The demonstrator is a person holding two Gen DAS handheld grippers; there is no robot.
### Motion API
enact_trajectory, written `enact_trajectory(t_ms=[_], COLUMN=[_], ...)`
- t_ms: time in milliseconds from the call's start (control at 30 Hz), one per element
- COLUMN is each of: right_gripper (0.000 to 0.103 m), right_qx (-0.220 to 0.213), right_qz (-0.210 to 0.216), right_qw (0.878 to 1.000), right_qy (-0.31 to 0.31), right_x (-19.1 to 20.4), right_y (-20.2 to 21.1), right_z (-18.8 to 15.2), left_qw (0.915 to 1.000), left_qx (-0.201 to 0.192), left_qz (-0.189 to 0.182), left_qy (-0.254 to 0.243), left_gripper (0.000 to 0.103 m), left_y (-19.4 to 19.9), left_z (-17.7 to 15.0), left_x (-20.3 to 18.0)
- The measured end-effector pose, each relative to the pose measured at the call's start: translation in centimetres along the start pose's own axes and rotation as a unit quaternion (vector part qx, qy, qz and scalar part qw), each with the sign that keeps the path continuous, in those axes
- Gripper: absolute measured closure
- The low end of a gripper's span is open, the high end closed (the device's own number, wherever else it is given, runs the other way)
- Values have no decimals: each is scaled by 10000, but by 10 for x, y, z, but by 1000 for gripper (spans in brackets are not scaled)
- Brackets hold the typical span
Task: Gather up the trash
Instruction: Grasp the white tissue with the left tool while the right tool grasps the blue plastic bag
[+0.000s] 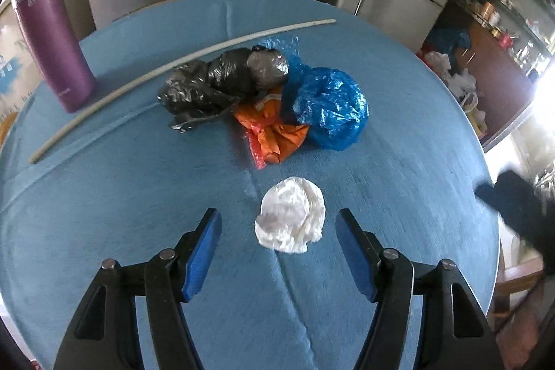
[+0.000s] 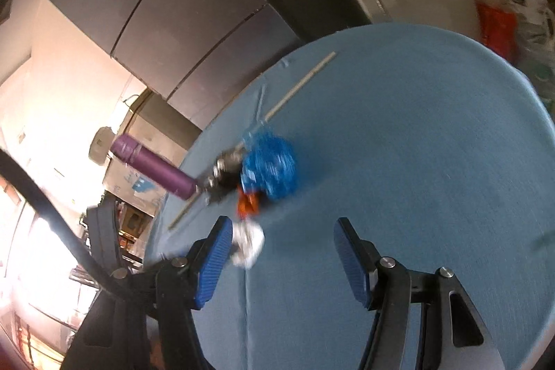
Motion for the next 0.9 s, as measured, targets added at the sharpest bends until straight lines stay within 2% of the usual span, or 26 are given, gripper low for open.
enact_trajectory(t_ms=[100,167,233,367,500,667,900], right_gripper=[38,38,38,38,39,50,51], right_qx=[107,215,396,732,968,864,757], right_qz=[82,80,36,-37,-33,-123,-166], right_qw=[9999,9997,9991,9968,9946,9962,9969], right_qy=[-88,-102,-168,-328,-362,-51,-124], right_x=[4,6,6,6,9,18,12], right_y=[-37,-62,-89,-130,-154,-146,-89], right_z=[20,29,33,29,17,5,-17], left_qw=[9999,9996,9993,9973,9976,9980,9992], left_qx=[60,90,144,192,159,118,153], left_qz=[-129,-240,-325,-648,-616,-512,-89], left_qy=[58,115,117,277,280,362,365], left_gripper=[34,40,56,66,72,75,75], left_y=[-12,-18,-24,-29,-22,0,45], left_z=[-1,-2,-5,-11,-15,-27,-50], left_x=[-2,-1,0,1,8,28,55])
Point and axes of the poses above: each gripper's, at about its wrist camera, not at the fingertips, and y roughly against the way its jaws point, x to its left, z to its top, the point moved 6 cm from there along -y, roughly the way its jaws point, and after that the axes turned 10 degrees about -x, right-handed, at the moved point
